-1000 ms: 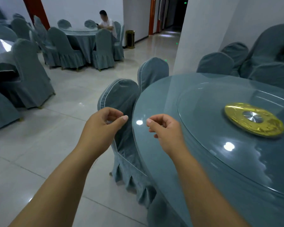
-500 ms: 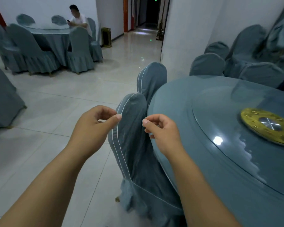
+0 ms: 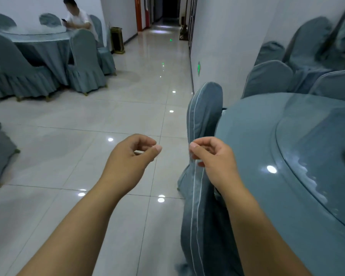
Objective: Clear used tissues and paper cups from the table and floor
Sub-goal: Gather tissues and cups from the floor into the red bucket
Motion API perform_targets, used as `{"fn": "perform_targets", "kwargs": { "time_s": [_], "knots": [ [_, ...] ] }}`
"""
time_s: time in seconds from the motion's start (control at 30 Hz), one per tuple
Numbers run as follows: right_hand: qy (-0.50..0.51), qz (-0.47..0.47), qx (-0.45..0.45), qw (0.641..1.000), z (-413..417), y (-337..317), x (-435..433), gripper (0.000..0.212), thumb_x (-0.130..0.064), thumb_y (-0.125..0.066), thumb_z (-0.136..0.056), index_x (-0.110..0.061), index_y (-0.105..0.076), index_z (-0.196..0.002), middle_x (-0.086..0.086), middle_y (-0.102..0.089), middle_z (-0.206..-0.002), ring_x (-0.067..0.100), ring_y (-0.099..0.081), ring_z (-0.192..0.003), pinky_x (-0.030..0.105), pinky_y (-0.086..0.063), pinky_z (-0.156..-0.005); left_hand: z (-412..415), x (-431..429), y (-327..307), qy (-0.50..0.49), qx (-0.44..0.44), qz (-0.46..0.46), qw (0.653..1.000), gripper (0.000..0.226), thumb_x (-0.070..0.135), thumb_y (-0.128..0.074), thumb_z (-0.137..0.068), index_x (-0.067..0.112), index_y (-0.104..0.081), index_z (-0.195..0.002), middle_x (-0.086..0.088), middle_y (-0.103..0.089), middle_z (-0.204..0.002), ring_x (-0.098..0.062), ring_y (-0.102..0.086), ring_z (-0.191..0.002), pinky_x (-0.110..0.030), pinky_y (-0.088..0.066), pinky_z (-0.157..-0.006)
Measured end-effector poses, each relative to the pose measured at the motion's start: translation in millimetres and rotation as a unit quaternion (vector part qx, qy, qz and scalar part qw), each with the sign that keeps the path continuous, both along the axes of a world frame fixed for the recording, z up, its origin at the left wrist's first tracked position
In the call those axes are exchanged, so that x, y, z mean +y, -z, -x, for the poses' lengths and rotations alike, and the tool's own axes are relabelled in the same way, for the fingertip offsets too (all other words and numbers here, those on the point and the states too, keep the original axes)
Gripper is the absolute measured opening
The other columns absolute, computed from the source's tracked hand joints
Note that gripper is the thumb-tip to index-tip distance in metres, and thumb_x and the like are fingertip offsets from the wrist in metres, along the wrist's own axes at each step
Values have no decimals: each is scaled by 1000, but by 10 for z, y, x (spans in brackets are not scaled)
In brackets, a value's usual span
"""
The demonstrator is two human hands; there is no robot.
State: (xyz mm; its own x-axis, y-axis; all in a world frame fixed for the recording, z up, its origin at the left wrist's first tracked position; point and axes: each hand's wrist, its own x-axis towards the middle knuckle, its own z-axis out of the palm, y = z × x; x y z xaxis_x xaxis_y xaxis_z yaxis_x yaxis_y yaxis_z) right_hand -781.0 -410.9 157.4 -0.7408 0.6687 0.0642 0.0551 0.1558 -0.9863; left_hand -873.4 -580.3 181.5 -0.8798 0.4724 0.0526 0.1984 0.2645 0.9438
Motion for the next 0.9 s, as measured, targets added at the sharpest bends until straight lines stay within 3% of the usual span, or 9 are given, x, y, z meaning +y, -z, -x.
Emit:
{"fn": "perform_targets", "kwargs": {
  "time_s": [0.4, 0.53, 0.9],
  "knots": [
    [131, 4, 2, 991, 2089, 7, 39, 6, -25, -68, -83, -23, -66, -88, 5, -70, -88, 16, -65, -79, 31, -52, -72, 2528, 500, -81, 152, 27, -10, 988, 10, 29, -65, -84, 22, -64, -92, -2, -67, -87, -20, -67, -84, -39, -56, -78],
    [166, -5, -13, 986, 2529, -31, 222, 9, -26, -69, -83, -21, -66, -90, 0, -67, -80, 12, -63, -74, 27, -51, -70, 3102, 898, -83, 199, 18, -20, 980, 10, 26, -65, -85, 19, -64, -92, -5, -68, -86, -21, -67, -83, -40, -56, -78],
    [225, -20, -35, 974, 3967, 126, 1759, 9, -25, -69, -83, -20, -67, -90, 1, -68, -82, 10, -64, -75, 19, -48, -64, 4723, 2571, 157, 256, 7, -6, 967, 10, 32, -64, -85, 25, -63, -92, 3, -68, -89, -11, -68, -79, -36, -56, -79]
  ]
}}
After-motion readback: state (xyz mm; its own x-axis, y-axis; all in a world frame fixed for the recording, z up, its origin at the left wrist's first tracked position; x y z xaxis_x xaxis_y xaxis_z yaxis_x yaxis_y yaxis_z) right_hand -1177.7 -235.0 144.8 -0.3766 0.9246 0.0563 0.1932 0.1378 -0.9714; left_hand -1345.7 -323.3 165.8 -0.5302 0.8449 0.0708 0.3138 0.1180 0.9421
